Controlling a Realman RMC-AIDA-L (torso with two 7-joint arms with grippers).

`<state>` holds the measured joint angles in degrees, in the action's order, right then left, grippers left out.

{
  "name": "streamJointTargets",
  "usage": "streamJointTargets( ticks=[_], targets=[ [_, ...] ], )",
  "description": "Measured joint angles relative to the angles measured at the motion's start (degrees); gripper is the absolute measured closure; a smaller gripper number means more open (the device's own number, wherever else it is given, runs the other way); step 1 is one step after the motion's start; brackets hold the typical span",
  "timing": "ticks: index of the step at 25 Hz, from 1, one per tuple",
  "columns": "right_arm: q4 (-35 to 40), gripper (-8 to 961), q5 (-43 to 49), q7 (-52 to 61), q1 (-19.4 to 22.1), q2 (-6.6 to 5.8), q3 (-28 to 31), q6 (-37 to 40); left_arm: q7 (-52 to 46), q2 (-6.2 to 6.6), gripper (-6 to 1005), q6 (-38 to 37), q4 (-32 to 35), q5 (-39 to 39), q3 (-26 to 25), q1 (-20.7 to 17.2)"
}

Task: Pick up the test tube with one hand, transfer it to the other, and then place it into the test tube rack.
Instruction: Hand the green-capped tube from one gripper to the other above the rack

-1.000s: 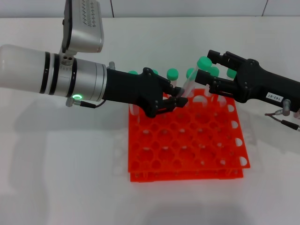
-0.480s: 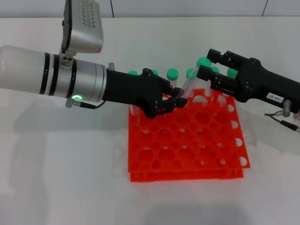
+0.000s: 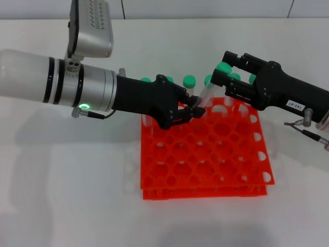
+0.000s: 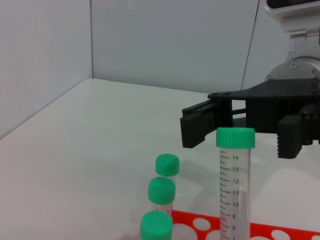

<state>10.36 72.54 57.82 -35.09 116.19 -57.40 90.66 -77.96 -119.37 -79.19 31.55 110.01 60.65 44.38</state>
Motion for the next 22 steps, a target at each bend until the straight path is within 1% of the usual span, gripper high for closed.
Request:
streamJointTargets(
  ticks=[18,22],
  targets=[
    [0.0,400,0.0,-0.3,-0.1,0.0,0.0,0.0,0.1,0.02,725,0.0,0.0,0.0,0.1,0.0],
    [0.0,537,0.0,-0.3,0.0,0.0,0.0,-0.1,0.2,0.02,723,0.0,0.0,0.0,0.1,-0.1]
  ],
)
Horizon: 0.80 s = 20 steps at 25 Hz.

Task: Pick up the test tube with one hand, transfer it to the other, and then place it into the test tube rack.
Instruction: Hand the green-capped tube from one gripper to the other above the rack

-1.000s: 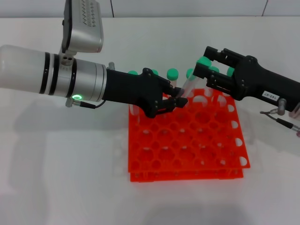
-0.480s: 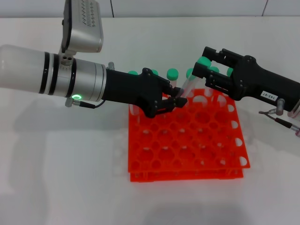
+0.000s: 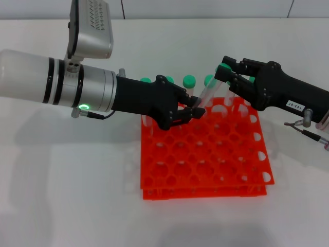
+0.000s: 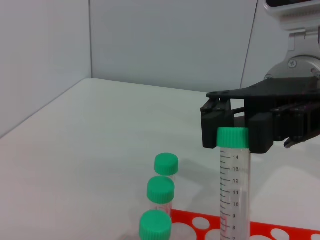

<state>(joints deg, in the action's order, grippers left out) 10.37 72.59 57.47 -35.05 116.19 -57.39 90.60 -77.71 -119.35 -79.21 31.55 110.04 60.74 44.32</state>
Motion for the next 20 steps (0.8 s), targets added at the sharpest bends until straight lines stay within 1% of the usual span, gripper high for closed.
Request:
streamJointTargets(
  ticks=[5,17,20],
  targets=[
    [0.0,704,0.0,0.0,0.1,0.0,0.0,0.1,-0.1,0.0,721,0.0,0.0,0.0,0.0,-0.1],
    [0.0,705,0.0,0.0,0.5,0.0,0.2,0.4,-4.7,0.09,715,-0.2,0.7,-0.2,-0.3,0.0],
    [0.0,705,0.0,0.0,0.5,0.0,0.3,0.4,-5.4,0.09,610,-0.5,1.0,-0.2,-0.1,0.0]
  ],
)
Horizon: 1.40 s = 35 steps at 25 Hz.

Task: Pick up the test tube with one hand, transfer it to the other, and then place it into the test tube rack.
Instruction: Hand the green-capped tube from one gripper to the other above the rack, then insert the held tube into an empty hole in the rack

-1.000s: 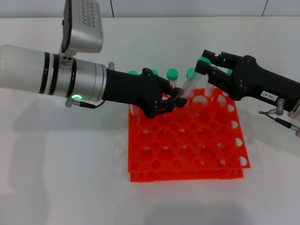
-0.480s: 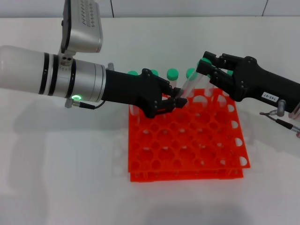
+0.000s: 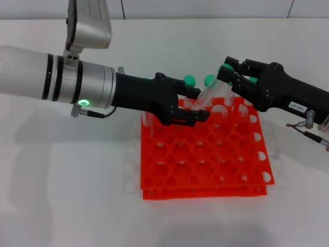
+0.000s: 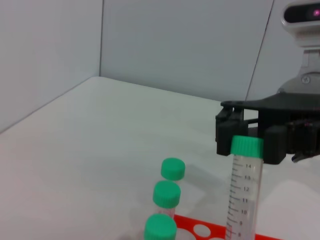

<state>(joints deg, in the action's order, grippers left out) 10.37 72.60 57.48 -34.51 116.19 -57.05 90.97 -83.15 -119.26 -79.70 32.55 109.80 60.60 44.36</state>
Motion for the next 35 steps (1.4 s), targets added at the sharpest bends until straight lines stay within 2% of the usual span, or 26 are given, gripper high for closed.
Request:
streamJointTargets(
  ticks=[4,8,16,22,27,31,35],
  targets=[
    [0.2,705,0.0,0.2,0.1,0.0,0.1,0.0,-3.9,-0.03,457,-1.2,3.3,0.3,0.4,-0.8],
    [0.5,705,0.0,0.4,0.1,0.0,0.0,0.2,-10.6,0.07,267,-4.8,11.5,0.5,0.8,-3.6],
    [0.7,704,0.0,0.5,0.1,-0.41,0.0,0.9,-32.0,0.39,103,-14.3,38.5,3.5,0.6,-11.9],
    [2.4,705,0.2,1.5,0.3,-0.61,-0.2,0.8,-47.3,0.42,107,-20.4,56.5,6.4,0.3,-17.0],
    [6.4,705,0.6,4.1,1.9,-0.79,-1.0,0.6,-51.4,0.0,107,-22.0,67.7,5.1,-0.4,-22.8],
    [9.3,705,1.2,5.8,2.2,-0.89,-1.6,0.3,-50.6,0.01,107,-21.0,76.2,-0.1,-1.6,-31.4],
    [12.2,704,2.9,8.3,2.1,-1.01,-1.9,-0.5,-45.3,-0.19,107,-19.1,78.2,-4.7,-2.7,-39.6]
  ],
)
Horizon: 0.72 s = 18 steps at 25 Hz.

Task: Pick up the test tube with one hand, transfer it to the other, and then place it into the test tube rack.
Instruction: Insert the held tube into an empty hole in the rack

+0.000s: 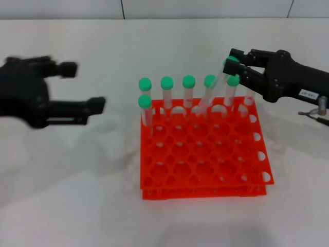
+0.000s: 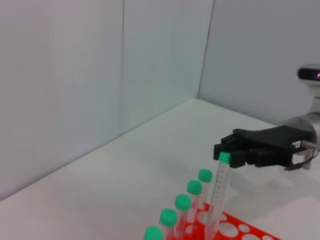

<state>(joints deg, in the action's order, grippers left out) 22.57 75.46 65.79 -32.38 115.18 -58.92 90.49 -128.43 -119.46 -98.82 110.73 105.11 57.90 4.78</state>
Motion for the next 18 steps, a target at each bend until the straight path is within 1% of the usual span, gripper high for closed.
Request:
streamJointTargets(
  ticks=[4,7,8,13,15,18],
  targets=[
    [5.2,704,3.1,4.1,-0.4,-0.04,-0.5,-0.9,7.1,-0.27,107,3.6,-1.3,-3.3,0.6,-8.2],
    [9.0,705,5.0,7.0,-0.9,-0.05,-0.7,-1.2,11.9,-0.37,107,6.0,-5.1,-5.6,1.3,-12.6],
    [9.9,705,5.4,7.8,-1.1,-0.05,-0.7,-1.3,13.1,-0.38,107,6.1,-6.2,-6.2,1.4,-13.3],
    [11.5,705,6.0,9.8,-2.5,-0.13,-1.3,-1.4,24.0,-0.43,107,6.4,-15.6,-12.2,0.9,-17.8],
    [11.6,705,6.0,10.1,-3.3,-0.16,-1.8,-1.4,28.5,-0.44,107,6.4,-19.8,-13.8,0.7,-18.8],
    [11.6,704,6.1,10.6,-4.0,-0.21,-2.7,-1.6,33.7,-0.43,107,6.6,-25.7,-14.8,-0.3,-18.9]
  ],
)
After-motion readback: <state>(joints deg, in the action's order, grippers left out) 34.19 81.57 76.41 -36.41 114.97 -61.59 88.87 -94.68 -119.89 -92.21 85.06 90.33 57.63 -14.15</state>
